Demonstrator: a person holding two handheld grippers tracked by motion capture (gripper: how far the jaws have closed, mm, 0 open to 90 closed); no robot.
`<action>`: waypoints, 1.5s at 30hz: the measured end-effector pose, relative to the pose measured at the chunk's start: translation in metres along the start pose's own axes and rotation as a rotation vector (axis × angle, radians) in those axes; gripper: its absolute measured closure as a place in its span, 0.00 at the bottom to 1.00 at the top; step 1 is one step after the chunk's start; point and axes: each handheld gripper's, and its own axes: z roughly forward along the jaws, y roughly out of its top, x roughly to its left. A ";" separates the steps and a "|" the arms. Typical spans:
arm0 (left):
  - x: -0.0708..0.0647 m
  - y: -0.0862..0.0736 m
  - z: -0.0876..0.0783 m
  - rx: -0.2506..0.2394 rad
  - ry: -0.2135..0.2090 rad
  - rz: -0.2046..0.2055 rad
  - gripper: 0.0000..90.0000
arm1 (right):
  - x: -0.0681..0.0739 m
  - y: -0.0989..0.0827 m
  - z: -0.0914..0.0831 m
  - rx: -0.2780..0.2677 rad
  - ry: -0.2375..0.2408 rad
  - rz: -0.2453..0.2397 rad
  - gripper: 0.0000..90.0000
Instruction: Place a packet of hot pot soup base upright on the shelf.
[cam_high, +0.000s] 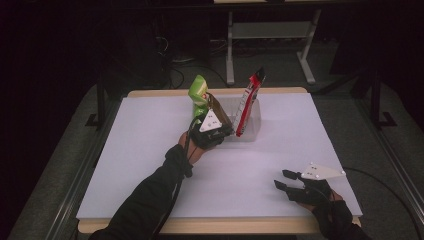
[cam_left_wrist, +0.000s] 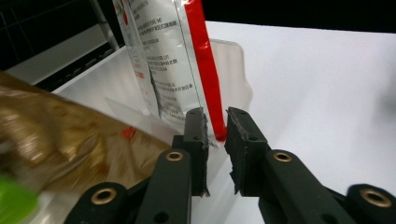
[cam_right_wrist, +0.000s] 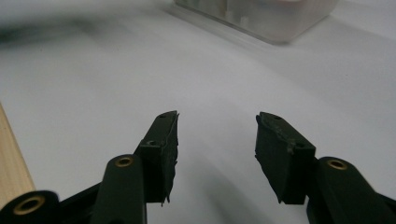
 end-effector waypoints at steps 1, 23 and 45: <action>-0.001 -0.001 -0.005 -0.005 -0.010 -0.001 0.84 | 0.000 0.001 -0.001 -0.004 -0.003 0.000 0.55; -0.001 -0.054 -0.111 0.015 0.024 0.036 0.66 | 0.009 0.017 -0.017 -0.054 -0.077 -0.113 0.62; 0.019 -0.108 -0.163 0.077 0.127 0.014 0.60 | 0.000 0.019 -0.019 -0.047 -0.132 -0.151 0.61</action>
